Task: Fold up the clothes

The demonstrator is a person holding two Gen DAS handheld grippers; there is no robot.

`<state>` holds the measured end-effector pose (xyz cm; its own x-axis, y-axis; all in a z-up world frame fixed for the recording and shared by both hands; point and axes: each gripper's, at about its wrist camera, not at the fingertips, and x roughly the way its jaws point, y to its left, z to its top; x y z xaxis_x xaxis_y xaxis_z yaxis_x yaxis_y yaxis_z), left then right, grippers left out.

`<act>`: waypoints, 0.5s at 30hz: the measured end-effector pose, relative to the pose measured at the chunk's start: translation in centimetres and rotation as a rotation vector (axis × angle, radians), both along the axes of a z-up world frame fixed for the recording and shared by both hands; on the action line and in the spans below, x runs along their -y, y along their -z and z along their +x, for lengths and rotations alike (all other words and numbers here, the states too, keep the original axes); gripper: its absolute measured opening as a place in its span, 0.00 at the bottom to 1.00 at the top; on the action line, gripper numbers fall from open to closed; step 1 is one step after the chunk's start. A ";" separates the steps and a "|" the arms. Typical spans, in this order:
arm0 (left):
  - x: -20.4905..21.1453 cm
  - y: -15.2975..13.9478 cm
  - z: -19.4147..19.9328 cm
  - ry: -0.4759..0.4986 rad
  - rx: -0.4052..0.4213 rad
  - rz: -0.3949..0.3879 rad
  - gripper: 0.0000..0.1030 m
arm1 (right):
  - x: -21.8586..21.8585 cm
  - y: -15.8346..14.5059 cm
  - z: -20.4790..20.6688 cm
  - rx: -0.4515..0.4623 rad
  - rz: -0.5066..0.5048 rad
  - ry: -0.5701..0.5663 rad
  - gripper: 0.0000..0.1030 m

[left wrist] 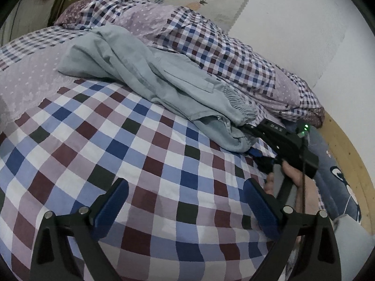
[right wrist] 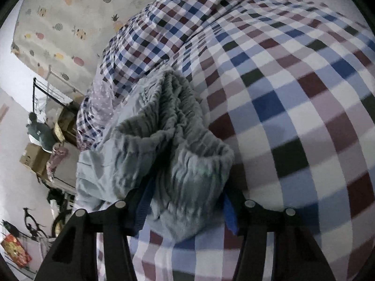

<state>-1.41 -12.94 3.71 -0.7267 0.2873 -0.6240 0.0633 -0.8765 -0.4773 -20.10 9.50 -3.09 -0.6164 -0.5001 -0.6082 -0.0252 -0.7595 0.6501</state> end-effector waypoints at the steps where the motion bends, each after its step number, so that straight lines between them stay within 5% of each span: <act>1: 0.1 0.1 -0.1 -0.001 0.006 0.006 0.97 | 0.3 -0.1 -0.4 -0.001 0.018 -0.004 0.54; 3: 0.1 0.1 -0.1 0.002 0.010 0.020 0.97 | 0.9 -0.5 -1.1 -0.005 0.060 -0.024 0.38; 6: -0.1 0.0 -0.1 0.009 0.007 0.023 0.94 | 1.6 -2.0 -1.0 -0.051 0.130 -0.039 0.25; 9: 0.1 -0.2 -0.1 0.016 -0.003 0.028 0.93 | 0.7 -3.8 0.6 -0.105 0.097 -0.002 0.14; 15: 1.9 -0.6 0.3 -0.009 -0.016 0.074 0.93 | -1.4 -8.7 5.5 -0.220 0.027 0.054 0.13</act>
<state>-1.16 -14.87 4.28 -0.7388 0.3258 -0.5899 0.0626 -0.8384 -0.5414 -14.59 10.92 5.61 -0.7609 -0.4481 -0.4692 0.0734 -0.7781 0.6239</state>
